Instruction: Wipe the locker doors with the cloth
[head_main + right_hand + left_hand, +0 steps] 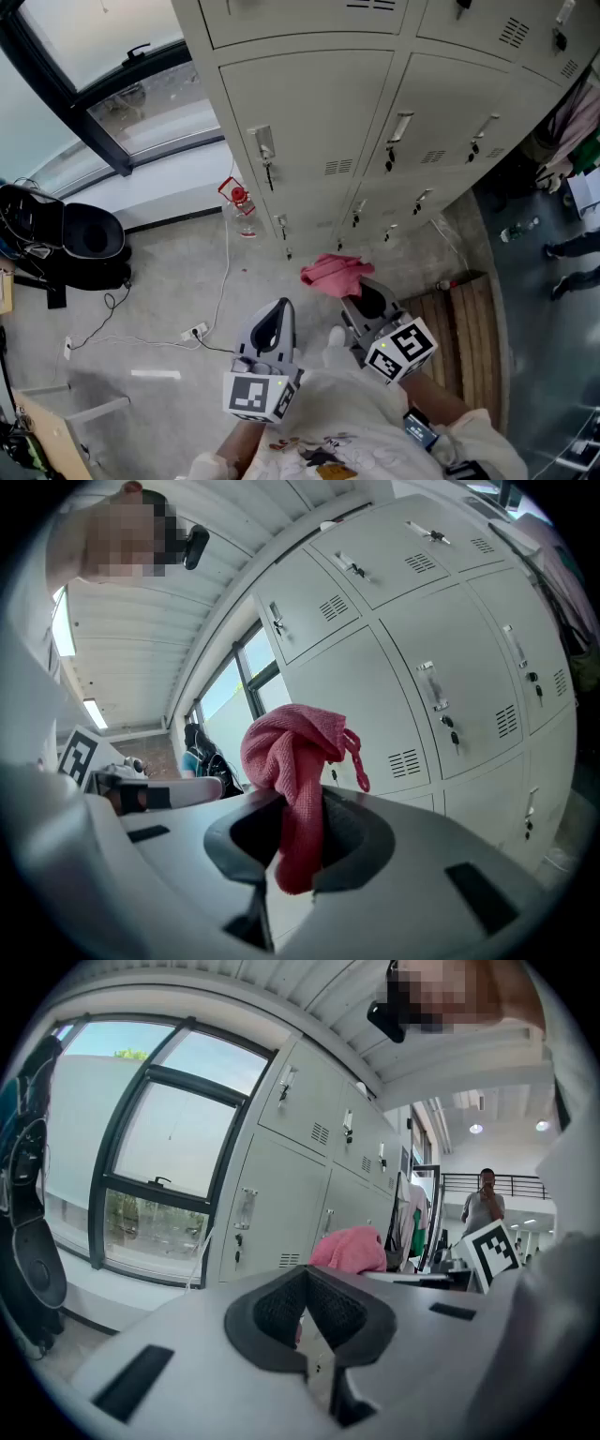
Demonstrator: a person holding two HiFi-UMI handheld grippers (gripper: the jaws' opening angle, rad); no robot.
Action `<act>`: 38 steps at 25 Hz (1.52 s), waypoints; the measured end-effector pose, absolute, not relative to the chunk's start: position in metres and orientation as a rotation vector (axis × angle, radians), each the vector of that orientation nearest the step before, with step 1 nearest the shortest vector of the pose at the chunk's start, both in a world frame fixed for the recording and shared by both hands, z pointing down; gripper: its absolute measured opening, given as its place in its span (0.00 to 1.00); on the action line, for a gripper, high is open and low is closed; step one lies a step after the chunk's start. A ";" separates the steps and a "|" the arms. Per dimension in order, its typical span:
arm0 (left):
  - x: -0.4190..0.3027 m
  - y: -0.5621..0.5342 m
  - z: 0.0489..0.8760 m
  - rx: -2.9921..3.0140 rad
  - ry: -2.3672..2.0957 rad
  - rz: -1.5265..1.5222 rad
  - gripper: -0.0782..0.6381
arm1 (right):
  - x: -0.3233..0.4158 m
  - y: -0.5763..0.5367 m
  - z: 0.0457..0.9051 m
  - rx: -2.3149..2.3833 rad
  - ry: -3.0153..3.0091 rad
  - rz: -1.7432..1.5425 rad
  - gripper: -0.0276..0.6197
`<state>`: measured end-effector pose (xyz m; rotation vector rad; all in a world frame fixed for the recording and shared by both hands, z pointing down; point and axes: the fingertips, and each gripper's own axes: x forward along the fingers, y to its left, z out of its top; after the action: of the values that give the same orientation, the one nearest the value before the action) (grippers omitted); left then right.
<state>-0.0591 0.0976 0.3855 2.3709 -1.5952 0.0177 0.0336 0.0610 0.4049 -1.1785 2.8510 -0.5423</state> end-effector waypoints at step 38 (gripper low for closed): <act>-0.235 0.036 0.327 2.373 -1.680 -0.165 0.11 | -0.132 -0.096 0.250 -1.172 2.623 -0.248 0.14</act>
<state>-0.2347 0.0364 0.3265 2.3735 -1.6799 -0.1649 -0.1320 -0.0959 0.2501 -1.1717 2.6231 -0.2479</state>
